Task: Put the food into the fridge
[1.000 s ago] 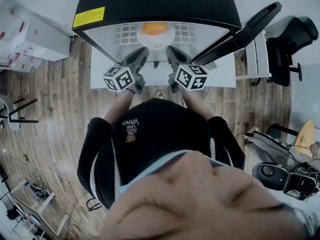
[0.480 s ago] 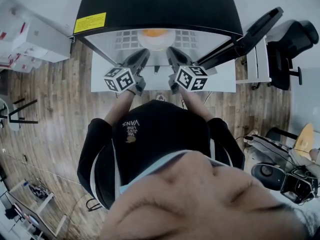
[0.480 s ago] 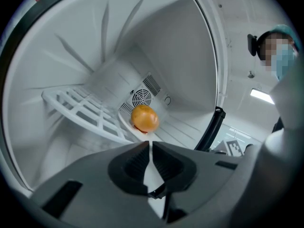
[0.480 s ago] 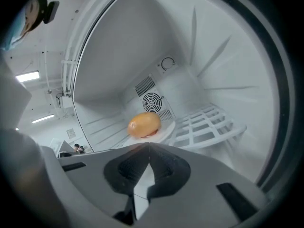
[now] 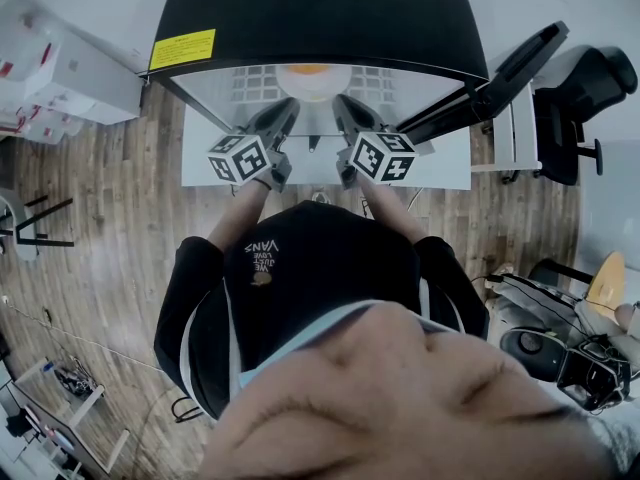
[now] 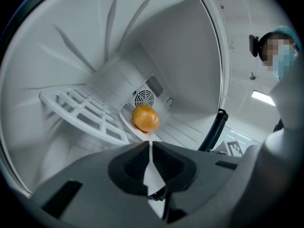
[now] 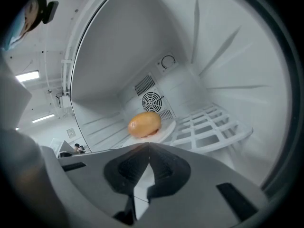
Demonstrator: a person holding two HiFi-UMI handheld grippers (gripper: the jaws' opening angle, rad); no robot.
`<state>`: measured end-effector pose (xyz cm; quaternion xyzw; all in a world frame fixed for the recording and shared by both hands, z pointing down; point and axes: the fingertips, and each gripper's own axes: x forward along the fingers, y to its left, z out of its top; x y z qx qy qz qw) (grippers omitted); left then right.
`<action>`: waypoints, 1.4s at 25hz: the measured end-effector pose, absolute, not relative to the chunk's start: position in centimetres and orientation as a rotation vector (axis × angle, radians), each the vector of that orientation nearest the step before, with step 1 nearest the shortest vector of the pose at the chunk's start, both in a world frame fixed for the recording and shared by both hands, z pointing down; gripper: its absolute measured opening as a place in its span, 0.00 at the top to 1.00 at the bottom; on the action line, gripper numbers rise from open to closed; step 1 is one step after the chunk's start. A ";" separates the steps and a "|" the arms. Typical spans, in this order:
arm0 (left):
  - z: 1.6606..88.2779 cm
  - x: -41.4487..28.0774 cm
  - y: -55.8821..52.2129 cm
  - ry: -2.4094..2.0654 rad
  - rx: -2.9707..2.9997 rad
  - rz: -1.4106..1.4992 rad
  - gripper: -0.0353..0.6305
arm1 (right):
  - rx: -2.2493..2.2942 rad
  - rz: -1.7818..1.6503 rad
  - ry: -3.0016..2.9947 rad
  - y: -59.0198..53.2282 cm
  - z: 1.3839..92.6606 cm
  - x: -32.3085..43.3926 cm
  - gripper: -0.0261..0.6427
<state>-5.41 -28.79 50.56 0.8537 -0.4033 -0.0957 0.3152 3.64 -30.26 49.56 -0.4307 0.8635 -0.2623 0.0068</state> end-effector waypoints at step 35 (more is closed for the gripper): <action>49.4 -5.4 -25.8 -1.027 2.381 -0.212 0.90 | -1.409 -0.744 2.666 -27.2 48.7 3.5 0.94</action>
